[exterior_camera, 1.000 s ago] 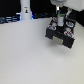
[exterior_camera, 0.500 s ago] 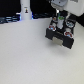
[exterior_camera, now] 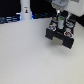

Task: Open the kcup holder, insert the kcup into the holder, and close the kcup holder

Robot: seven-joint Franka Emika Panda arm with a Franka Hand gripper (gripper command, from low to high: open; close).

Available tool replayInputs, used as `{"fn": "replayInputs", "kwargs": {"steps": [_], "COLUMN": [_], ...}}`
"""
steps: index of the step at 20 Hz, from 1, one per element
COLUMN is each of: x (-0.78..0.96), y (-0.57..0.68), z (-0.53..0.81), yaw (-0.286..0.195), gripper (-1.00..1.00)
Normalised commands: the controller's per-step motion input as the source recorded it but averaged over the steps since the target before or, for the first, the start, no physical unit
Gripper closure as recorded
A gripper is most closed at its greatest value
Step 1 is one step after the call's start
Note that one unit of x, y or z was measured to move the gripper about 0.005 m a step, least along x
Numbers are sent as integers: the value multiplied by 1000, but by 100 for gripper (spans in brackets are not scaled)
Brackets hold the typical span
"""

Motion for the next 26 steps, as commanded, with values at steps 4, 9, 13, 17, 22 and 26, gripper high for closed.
{"fn": "replayInputs", "kwargs": {"steps": [4,9,13,17,22,26], "x": [50,23,-5,38,246,309], "y": [140,58,77,18,25,107], "z": [301,-89,-146,-210,-113,-68], "yaw": [0,22,32,16,-1,1], "gripper": [100,100,100,100,100,100]}}
